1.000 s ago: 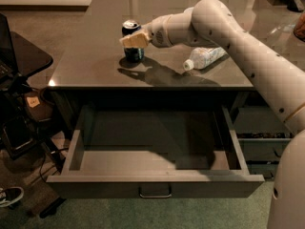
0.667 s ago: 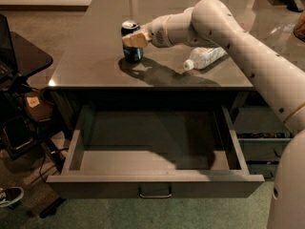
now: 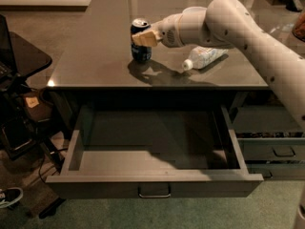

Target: Place pepsi can into top drawer

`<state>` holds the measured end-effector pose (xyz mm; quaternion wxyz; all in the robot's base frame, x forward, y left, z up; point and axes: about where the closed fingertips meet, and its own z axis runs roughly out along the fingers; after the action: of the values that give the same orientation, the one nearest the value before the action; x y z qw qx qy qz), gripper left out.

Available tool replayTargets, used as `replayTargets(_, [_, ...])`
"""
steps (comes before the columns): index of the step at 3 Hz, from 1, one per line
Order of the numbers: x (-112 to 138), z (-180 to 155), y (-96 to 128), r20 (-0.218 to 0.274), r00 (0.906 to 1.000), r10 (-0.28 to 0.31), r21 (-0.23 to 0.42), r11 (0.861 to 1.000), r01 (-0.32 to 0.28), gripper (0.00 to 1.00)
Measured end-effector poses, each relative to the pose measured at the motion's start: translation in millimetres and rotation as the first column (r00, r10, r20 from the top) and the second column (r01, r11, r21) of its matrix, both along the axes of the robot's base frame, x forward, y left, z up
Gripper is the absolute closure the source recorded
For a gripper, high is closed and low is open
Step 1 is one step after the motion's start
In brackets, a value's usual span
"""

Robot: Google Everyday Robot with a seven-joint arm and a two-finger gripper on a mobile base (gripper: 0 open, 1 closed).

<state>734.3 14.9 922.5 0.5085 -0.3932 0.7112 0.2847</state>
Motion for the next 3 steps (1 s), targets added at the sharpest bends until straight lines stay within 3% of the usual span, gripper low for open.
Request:
replayTargets(1, [-35, 18, -40, 0.019, 0.9977, -0.066, 0.025, 0.998, 0.065, 1.0])
replayTargets(2, [-76, 13, -85, 0.0, 0.9888, -0.15, 0.057, 0.987, 0.149, 1.0])
replayTargets(3, [-119, -12, -133, -0.055, 0.968, -0.245, 0.077, 0.965, 0.249, 1.0])
